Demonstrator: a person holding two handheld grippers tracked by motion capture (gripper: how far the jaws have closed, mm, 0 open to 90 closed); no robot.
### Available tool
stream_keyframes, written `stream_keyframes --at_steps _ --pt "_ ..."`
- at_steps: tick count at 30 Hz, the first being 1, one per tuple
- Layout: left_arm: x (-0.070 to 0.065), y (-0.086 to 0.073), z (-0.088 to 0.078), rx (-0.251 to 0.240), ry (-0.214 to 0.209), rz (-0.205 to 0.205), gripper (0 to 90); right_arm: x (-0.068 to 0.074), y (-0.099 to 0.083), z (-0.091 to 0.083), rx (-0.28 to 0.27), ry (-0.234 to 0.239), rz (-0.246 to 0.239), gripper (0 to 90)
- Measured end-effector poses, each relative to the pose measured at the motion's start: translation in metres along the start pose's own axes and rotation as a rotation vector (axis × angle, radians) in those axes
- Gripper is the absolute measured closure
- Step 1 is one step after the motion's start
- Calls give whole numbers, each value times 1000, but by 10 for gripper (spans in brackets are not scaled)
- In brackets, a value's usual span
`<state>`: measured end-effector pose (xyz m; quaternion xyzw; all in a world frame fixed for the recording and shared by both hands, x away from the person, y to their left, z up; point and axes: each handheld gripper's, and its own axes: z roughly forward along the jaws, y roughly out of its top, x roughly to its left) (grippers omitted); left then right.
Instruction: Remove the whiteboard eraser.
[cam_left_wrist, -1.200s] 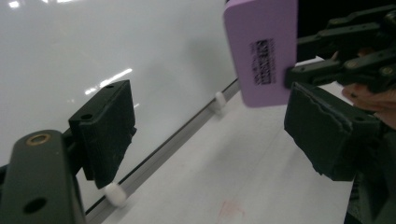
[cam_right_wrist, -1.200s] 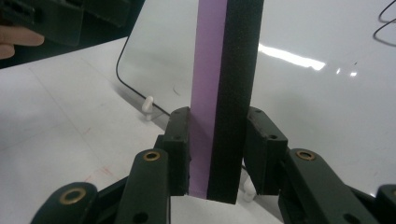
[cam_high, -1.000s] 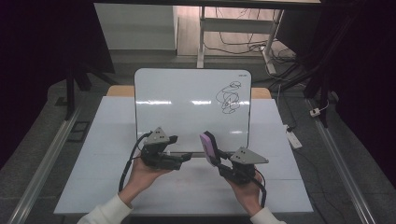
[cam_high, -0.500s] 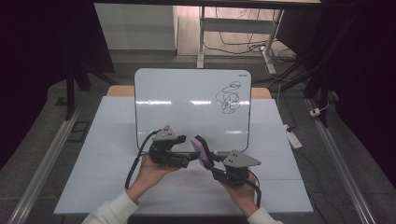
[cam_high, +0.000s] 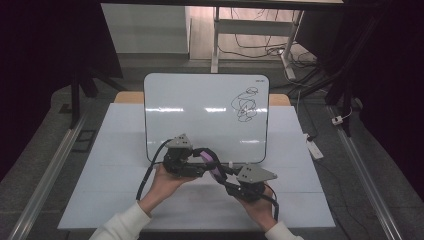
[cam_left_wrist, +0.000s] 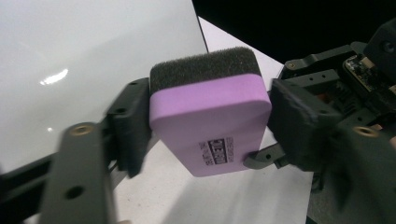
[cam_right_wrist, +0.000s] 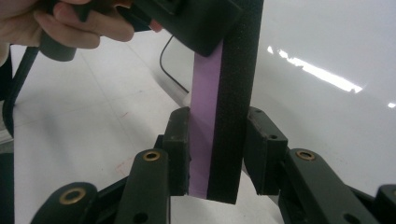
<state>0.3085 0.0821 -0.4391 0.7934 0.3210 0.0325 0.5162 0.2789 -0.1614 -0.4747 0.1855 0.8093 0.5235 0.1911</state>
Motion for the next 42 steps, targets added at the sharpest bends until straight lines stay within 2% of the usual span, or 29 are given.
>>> stream_keyframes --at_steps 4,12,22,24,25,31,33,35,36,39,40,42 --pt "1 0 1 9 -1 -23 385 -2 -1 0 4 9 -4 640" --pt "-1 0 3 16 15 -35 393 -5 -2 1 18 11 -16 637" --pt "-3 1 5 3 33 -47 398 -6 -2 1 21 4 -19 624" --pt "-4 2 6 -4 36 -54 398 -5 -2 1 23 -12 -22 615" --pt "-5 3 6 -7 38 -59 399 -3 -1 0 23 -37 -36 606" --pt "-8 5 7 -18 57 -51 400 -4 0 -2 18 -47 -29 604" --pt "-7 5 6 -25 69 -59 400 -4 0 -3 14 -62 -30 548" --pt "-6 5 6 -32 74 -69 400 -4 1 -3 15 -68 -32 536" --pt "-6 5 6 -35 78 -70 400 -3 1 -4 13 -84 -36 524" --pt "-7 5 7 -44 92 -73 400 5 4 -7 19 -179 -87 474" --pt "-7 5 7 -47 96 -74 400 5 4 -7 19 -179 -87 474" --pt "-6 5 7 -50 98 -80 400 10 6 -9 10 -214 -110 462"
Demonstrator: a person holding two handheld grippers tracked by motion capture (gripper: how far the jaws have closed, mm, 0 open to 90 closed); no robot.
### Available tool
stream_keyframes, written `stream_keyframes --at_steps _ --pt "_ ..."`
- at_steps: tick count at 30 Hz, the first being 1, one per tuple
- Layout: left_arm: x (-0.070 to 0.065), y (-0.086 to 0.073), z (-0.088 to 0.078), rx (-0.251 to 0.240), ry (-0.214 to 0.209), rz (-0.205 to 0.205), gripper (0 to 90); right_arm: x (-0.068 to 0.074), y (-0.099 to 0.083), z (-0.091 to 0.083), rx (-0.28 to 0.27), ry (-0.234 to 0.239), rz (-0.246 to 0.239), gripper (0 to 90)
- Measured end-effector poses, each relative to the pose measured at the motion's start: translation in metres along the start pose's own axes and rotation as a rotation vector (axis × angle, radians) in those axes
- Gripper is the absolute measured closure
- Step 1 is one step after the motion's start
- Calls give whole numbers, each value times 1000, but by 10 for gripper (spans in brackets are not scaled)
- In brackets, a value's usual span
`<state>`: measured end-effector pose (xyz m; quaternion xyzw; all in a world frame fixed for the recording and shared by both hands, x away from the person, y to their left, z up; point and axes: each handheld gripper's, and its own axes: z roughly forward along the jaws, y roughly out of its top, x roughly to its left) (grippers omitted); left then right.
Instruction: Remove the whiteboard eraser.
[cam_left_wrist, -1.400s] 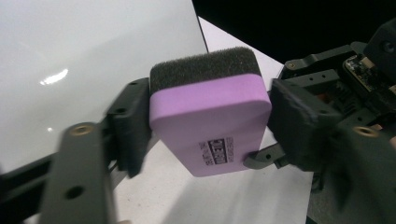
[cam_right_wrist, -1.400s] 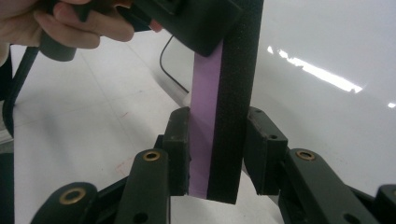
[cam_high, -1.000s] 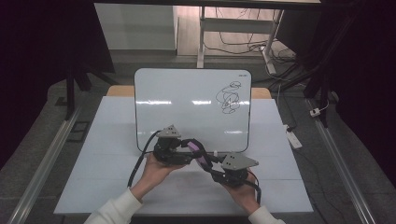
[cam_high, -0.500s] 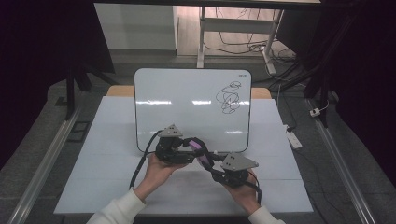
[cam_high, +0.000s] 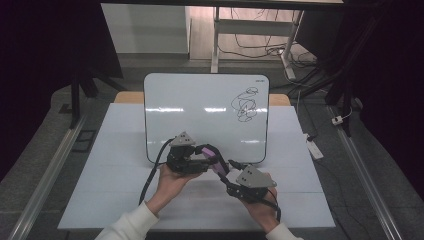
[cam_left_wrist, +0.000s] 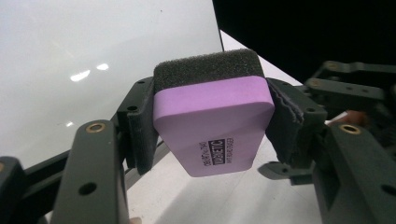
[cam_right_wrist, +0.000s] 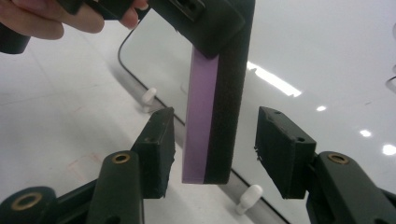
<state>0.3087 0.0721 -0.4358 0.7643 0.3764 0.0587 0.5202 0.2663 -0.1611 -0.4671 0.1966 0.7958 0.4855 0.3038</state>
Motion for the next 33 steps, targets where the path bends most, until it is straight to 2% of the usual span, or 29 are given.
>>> stream_keyframes --at_steps 2,5,9,12,13,15,20,23,24,25,26,28,30,31,33 --pt "1 0 0 0 5 -4 400 4 2 -2 -2 -20 -7 456" --pt "2 0 0 0 11 -2 400 6 1 -3 12 -25 -12 445" --pt "4 2 -4 -3 22 -1 399 4 -2 -5 26 -30 -3 443" --pt "8 4 -12 -8 29 -5 400 -2 -8 -11 41 -44 14 440" --pt "9 5 -16 -9 37 0 399 -8 -13 -17 44 -62 27 437" --pt "9 7 -23 -13 49 13 399 -11 -15 -20 48 -70 33 435" --pt "7 11 -36 -32 69 41 399 -23 -24 -29 48 -84 88 424" --pt "9 12 -39 -48 70 26 399 -24 -25 -31 43 -97 93 411" --pt "10 12 -38 -50 68 20 399 -20 -23 -33 44 -129 70 400" --pt "10 12 -38 -55 64 10 399 -20 -23 -33 44 -129 70 400" --pt "10 12 -37 -62 59 -2 399 -16 -21 -33 39 -144 50 398" --pt "9 13 -33 -68 48 -24 399 -1 -15 -33 27 -191 -8 381" --pt "8 13 -30 -70 45 -39 399 15 -8 -29 30 -243 -88 373" --pt "8 13 -28 -75 42 -53 399 22 -5 -27 29 -254 -113 367" --pt "7 14 -24 -83 29 -82 399 38 3 -20 40 -292 -196 358"
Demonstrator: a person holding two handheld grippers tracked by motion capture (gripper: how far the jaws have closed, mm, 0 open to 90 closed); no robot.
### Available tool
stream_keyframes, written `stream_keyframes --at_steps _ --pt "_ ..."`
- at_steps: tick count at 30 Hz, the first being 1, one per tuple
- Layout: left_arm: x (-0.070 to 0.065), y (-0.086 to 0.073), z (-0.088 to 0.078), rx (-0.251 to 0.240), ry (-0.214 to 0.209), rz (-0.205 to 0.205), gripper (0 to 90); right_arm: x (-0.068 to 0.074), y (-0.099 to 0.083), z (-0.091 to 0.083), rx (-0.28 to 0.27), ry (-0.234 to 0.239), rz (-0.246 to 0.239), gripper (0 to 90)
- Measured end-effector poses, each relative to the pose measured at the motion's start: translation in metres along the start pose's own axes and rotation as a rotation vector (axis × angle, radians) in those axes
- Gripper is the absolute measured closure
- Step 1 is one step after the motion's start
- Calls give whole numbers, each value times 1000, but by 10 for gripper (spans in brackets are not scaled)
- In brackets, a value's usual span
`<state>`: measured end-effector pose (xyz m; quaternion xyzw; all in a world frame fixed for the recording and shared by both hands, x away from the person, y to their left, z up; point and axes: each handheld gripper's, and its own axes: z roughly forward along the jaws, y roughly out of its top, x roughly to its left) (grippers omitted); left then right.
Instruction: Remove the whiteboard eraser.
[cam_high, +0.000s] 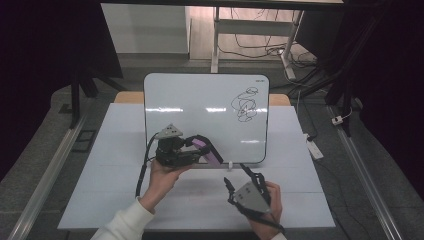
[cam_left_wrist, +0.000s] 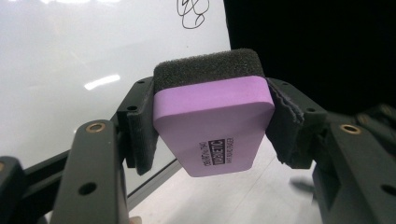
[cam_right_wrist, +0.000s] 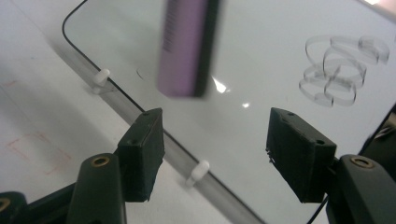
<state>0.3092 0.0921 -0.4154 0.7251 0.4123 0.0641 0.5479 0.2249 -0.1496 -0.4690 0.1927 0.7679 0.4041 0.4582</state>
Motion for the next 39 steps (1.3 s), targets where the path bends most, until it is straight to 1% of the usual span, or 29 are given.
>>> stream_keyframes --at_steps 2,3,4,5,6,7,9,10,11,12,13,14,15,16,17,18,19,21,22,23,24,25,26,27,28,34,35,37,39 --pt "-1 1 5 -11 -22 -38 399 11 6 3 -1 -38 -58 354" --pt "-2 1 7 -12 -25 -44 399 17 10 6 14 -54 -102 347" --pt "-4 1 12 -4 -21 -45 399 20 11 9 16 -74 -117 335" --pt "-6 1 16 1 -18 -50 399 23 12 13 33 -102 -130 323" --pt "-7 1 19 5 -20 -59 399 24 13 17 34 -125 -134 313" --pt "-7 1 22 7 -25 -68 399 24 13 19 61 -145 -147 295" --pt "-10 2 29 4 -42 -99 399 24 12 25 76 -187 -161 281" --pt "-11 3 32 3 -49 -110 399 23 12 27 93 -195 -164 264" --pt "-13 4 35 4 -54 -118 399 24 11 30 110 -210 -167 245" --pt "-16 4 38 5 -58 -121 399 25 8 35 123 -251 -189 232" --pt "-18 5 39 7 -60 -122 399 25 8 35 123 -251 -189 232" --pt "-21 5 42 4 -62 -126 399 26 7 38 127 -272 -193 214" --pt "-24 5 44 3 -67 -130 399 26 6 40 136 -313 -218 205" --pt "-26 5 45 3 -73 -138 399 27 5 42 138 -338 -235 223" --pt "-28 6 47 1 -67 -140 399 26 3 44 131 -376 -247 224" --pt "-31 6 48 -2 -58 -142 399 25 3 45 139 -383 -240 224" --pt "-31 6 49 -4 -58 -148 399 26 2 47 143 -403 -248 232" --pt "-32 7 50 -9 -72 -178 399 25 0 48 147 -436 -278 247" --pt "-32 7 50 -9 -76 -183 399 25 -1 49 147 -457 -292 257" --pt "-33 7 51 -7 -86 -191 399 24 -2 52 122 -464 -294 263" --pt "-35 6 52 -2 -94 -200 399 22 -3 53 133 -475 -298 265" --pt "-36 6 53 2 -103 -204 399 17 -5 56 111 -426 -298 274" --pt "-37 6 53 4 -111 -211 399 14 -8 61 35 -437 -305 291" --pt "-38 5 54 0 -114 -209 399 16 -6 55 132 -499 -317 307" --pt "-39 5 54 -3 -115 -209 399 14 -6 54 146 -509 -314 316" --pt "-37 6 51 -21 -136 -220 392 10 -4 50 125 -495 -334 354" --pt "-37 6 51 -22 -133 -217 389 10 -4 50 100 -478 -329 357" --pt "-36 6 50 -28 -117 -212 379 10 -2 46 137 -478 -325 361" --pt "-35 6 49 -31 -100 -197 343 10 -2 45 135 -458 -323 365"
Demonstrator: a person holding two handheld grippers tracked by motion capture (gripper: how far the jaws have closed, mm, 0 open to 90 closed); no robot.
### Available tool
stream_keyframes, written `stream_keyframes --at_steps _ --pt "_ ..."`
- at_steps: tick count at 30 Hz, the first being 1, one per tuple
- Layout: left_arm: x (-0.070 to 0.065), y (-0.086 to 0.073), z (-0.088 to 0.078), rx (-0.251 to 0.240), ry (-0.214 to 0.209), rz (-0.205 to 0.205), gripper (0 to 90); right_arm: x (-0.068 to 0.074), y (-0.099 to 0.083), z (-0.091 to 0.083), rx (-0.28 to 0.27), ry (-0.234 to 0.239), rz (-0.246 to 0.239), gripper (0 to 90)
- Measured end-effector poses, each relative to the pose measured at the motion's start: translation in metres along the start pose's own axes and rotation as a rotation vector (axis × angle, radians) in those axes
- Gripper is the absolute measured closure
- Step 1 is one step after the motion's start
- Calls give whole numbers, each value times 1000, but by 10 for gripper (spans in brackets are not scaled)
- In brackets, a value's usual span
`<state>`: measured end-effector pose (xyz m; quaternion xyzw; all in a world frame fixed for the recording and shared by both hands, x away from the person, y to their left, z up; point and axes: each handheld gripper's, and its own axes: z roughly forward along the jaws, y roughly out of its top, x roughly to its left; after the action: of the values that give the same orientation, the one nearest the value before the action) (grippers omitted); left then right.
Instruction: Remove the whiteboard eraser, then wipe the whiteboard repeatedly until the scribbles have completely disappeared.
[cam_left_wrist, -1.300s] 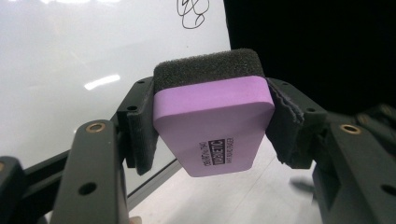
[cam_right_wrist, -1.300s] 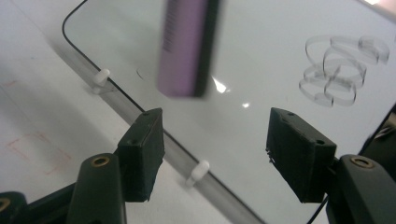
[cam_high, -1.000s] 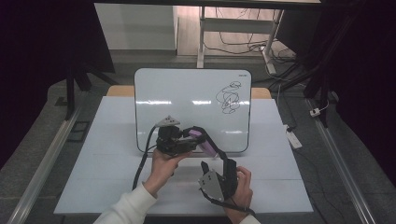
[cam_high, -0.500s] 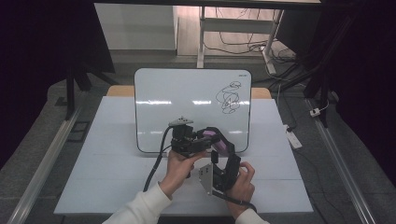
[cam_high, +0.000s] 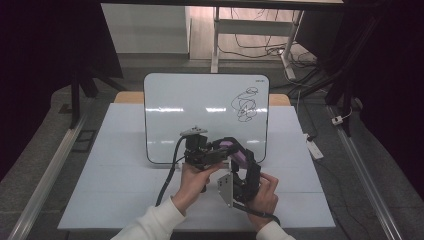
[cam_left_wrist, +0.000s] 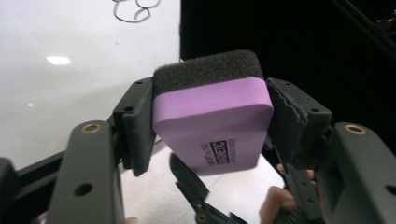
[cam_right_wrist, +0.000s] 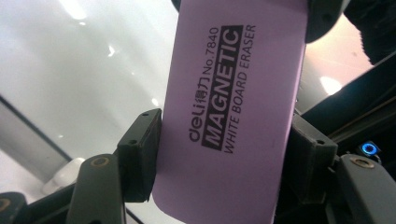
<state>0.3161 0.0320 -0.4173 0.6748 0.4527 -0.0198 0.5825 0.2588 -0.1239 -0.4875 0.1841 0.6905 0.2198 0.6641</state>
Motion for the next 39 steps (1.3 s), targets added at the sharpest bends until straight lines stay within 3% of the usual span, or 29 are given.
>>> stream_keyframes --at_steps 4,9,13,18,24,27,32,39 --pt "7 1 -13 -34 7 8 269 -6 -2 0 -4 104 72 372" --pt "17 1 -43 -72 38 78 246 -19 -7 5 20 266 235 375" --pt "30 -5 -72 -73 93 135 244 -29 -14 10 23 343 321 376" --pt "48 -19 -113 -38 169 202 246 -41 -20 15 20 389 392 375" --pt "70 -44 -155 55 245 286 257 -54 -26 21 33 443 455 375" --pt "83 -56 -170 71 264 287 252 -59 -29 25 43 470 467 375" --pt "99 -73 -181 120 346 319 240 -66 -32 29 42 521 490 377" --pt "113 -77 -190 131 353 275 233 -77 -33 34 41 566 530 375"
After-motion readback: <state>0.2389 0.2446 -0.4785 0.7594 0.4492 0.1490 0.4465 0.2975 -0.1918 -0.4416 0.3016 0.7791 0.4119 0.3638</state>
